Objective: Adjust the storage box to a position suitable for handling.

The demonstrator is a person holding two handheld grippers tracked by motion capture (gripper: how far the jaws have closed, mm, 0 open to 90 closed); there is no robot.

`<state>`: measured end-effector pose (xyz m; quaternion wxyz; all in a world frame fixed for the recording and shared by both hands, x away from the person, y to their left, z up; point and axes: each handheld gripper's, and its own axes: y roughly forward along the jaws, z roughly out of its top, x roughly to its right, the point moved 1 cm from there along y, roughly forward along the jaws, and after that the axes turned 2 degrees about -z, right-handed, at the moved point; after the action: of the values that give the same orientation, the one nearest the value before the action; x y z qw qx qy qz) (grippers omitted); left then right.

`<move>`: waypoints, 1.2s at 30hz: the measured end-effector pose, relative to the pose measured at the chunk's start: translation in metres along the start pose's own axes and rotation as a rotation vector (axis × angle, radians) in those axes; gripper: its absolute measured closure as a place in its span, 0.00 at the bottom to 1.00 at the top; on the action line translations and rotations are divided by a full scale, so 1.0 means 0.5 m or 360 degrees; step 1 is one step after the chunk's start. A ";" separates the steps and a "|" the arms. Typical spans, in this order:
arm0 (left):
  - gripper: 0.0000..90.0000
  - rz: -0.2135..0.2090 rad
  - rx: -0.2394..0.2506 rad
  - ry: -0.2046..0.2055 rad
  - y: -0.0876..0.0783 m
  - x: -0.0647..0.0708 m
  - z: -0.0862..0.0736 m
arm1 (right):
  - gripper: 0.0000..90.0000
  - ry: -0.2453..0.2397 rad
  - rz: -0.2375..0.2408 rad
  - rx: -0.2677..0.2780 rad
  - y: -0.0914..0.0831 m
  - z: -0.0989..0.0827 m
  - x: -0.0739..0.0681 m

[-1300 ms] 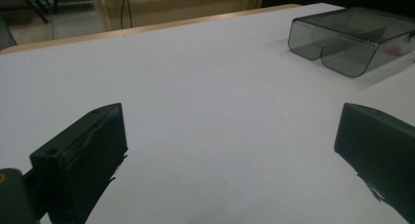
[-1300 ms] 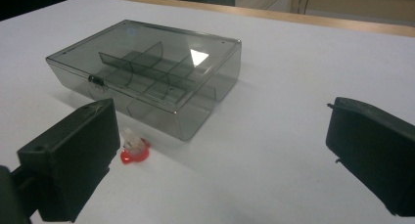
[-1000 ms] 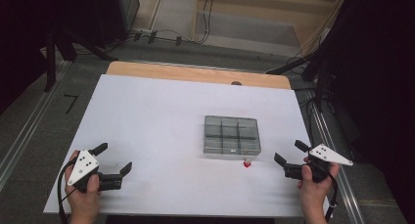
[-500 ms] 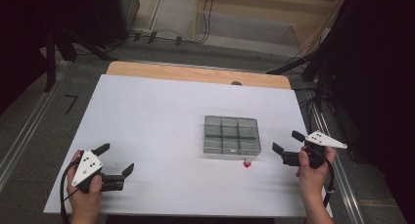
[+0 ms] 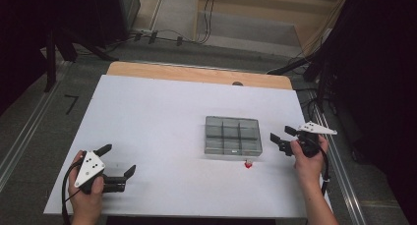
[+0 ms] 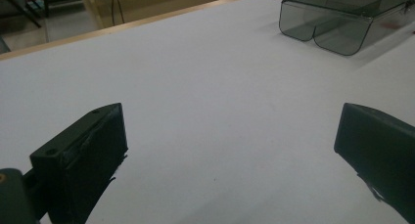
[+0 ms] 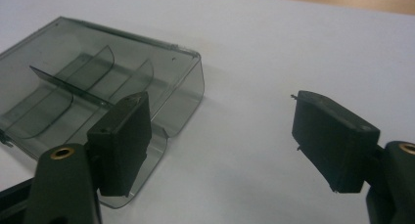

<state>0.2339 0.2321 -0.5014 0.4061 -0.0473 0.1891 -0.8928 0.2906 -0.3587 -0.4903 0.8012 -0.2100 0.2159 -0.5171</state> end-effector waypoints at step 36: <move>0.00 0.0014 -0.0021 0.0026 0.004 0.004 0.000 | 0.98 -0.0059 0.0133 -0.0215 0.087 -0.024 -0.043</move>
<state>0.2338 0.2294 -0.5023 0.4082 -0.0420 0.1985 -0.8901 0.3081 -0.3238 -0.5216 0.8100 -0.2639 0.2438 -0.4636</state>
